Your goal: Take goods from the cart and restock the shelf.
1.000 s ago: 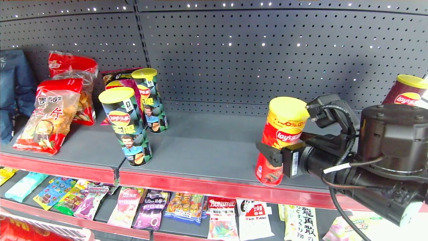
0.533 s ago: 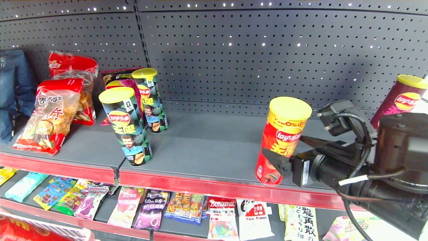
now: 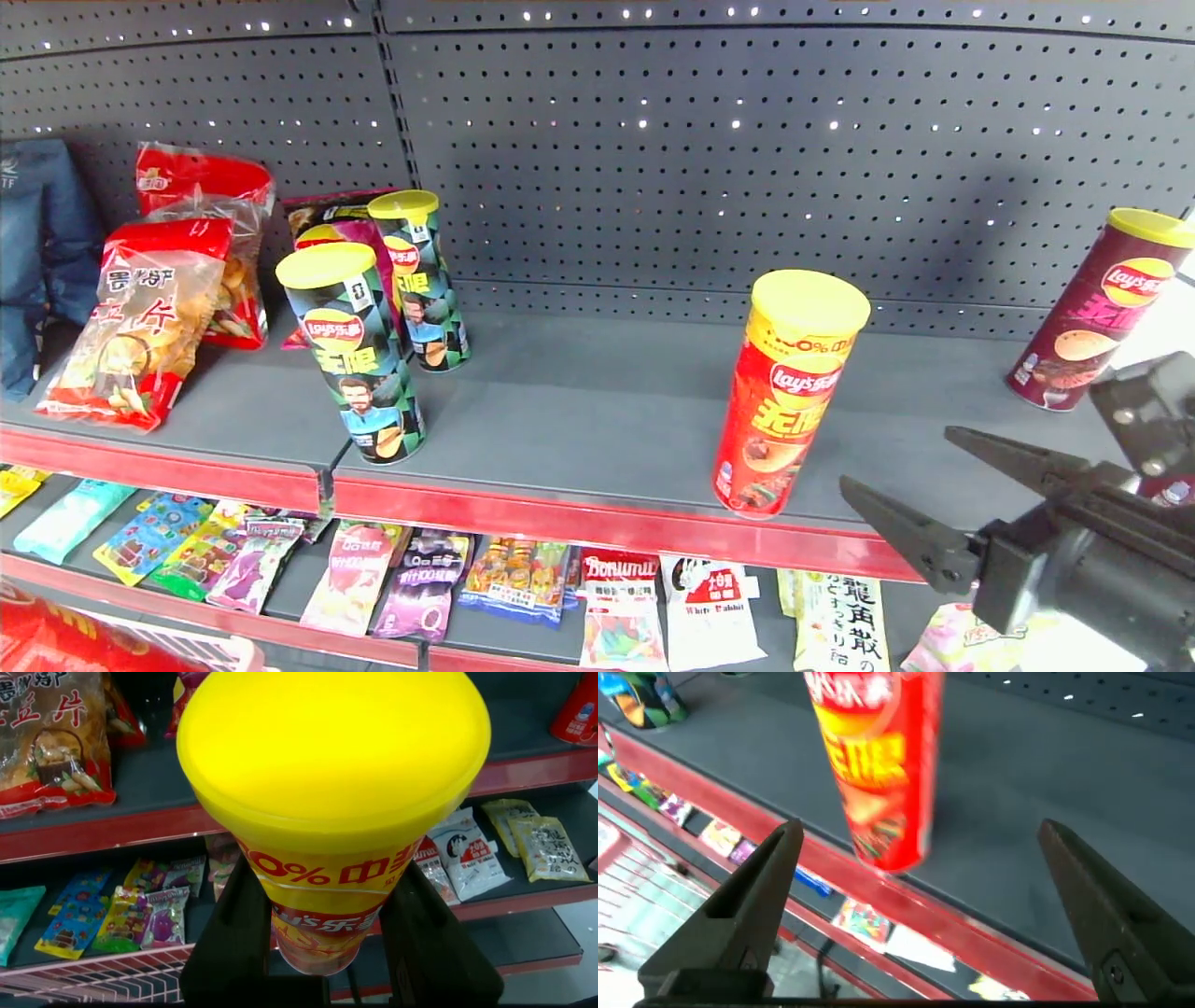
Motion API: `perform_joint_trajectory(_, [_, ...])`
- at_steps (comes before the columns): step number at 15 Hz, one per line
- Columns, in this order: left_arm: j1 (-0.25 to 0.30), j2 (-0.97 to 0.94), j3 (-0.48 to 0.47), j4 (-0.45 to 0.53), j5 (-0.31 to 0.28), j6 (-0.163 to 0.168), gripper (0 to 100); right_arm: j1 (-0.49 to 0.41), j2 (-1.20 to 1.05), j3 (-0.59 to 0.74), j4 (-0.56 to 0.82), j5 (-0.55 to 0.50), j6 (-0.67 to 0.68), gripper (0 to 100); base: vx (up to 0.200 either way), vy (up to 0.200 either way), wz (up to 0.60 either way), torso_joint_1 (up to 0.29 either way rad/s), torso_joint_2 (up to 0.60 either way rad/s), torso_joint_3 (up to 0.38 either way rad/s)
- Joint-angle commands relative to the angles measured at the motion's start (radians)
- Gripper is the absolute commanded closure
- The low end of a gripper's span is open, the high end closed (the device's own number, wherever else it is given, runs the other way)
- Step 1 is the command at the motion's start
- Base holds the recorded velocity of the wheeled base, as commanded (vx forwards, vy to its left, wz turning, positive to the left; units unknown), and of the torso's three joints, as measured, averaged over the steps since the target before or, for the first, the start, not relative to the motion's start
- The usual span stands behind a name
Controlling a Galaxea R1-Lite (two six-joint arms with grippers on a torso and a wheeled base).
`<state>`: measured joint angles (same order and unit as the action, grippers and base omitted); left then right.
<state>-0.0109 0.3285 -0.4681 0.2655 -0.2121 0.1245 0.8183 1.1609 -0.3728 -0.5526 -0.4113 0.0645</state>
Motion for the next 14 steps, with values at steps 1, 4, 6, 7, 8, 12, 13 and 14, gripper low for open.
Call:
perform_joint_trajectory(1, [0.000,0.009,0.003,0.000,-0.003,0.000,100,-0.076,-0.178,0.092,0.003,0.051,-0.051,0,0.000,0.000,0.00,0.000,0.00,0.000])
perform_joint_trajectory(4, [-0.001,0.009,0.002,-0.003,-0.027,0.000,100,-0.372,-0.414,0.209,0.134,0.215,-0.143,0,0.000,0.000,0.00,0.000,0.00,0.000])
perform_joint_trajectory(6, [-0.001,0.009,-0.004,-0.003,-0.076,0.000,100,-0.504,-0.587,0.183,0.402,0.252,-0.146,0,0.000,0.000,0.00,0.000,0.00,0.000])
perform_joint_trajectory(7, [-0.001,0.009,-0.004,-0.003,-0.102,0.000,100,-0.530,-0.662,0.146,0.539,0.247,-0.146,0,0.000,0.000,0.00,0.000,0.00,0.000])
perform_joint_trajectory(8, [-0.001,0.010,-0.003,-0.003,-0.122,0.000,100,-0.565,-0.756,0.106,0.714,0.235,-0.146,0,0.000,0.000,0.00,0.000,0.00,0.000])
perform_joint_trajectory(12, [-0.001,0.023,-0.006,-0.003,-0.154,-0.002,100,-0.777,-0.954,0.029,0.997,0.198,-0.143,0,0.000,0.000,0.00,0.000,0.00,0.000])
perform_joint_trajectory(13, [-0.001,0.024,-0.006,-0.003,-0.173,-0.002,100,-0.821,-1.024,0.057,1.005,0.215,-0.143,0,0.000,0.000,0.00,0.000,0.00,0.000])
perform_joint_trajectory(14, [-0.001,0.024,-0.006,-0.005,-0.173,-0.002,100,-0.817,-1.098,0.104,0.990,0.243,-0.149,0,0.000,0.000,0.00,0.000,0.00,0.000])
